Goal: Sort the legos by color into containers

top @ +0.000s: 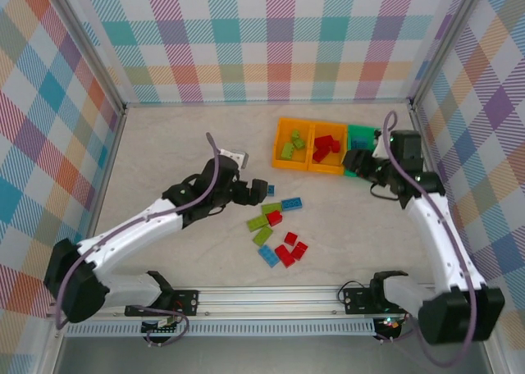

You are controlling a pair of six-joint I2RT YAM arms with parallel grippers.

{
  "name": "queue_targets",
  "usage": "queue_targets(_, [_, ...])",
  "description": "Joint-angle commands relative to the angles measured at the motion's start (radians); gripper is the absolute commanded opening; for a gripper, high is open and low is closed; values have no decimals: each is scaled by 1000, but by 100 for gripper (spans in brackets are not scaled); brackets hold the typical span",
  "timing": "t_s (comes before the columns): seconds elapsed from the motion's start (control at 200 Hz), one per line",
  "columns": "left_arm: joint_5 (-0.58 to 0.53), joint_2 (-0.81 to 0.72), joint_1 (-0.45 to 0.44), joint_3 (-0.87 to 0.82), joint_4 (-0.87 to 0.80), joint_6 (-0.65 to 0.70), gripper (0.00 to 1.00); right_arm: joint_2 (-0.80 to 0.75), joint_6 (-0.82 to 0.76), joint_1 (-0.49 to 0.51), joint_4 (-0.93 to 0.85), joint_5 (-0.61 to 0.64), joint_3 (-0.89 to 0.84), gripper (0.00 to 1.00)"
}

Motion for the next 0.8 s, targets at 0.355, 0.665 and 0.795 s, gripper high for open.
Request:
queue_targets(0.355, [109,315,52,78,-25,-342,88,-73,230,472,-270,70,-53,54])
queue_targets(0.665, [128,503,40,202,14,-342,81,-39,299,624,-263,126,-58,60])
queue_targets(0.795, [175,463,9,159,-24,-265,80,-72,317,626,-243,153,-81,63])
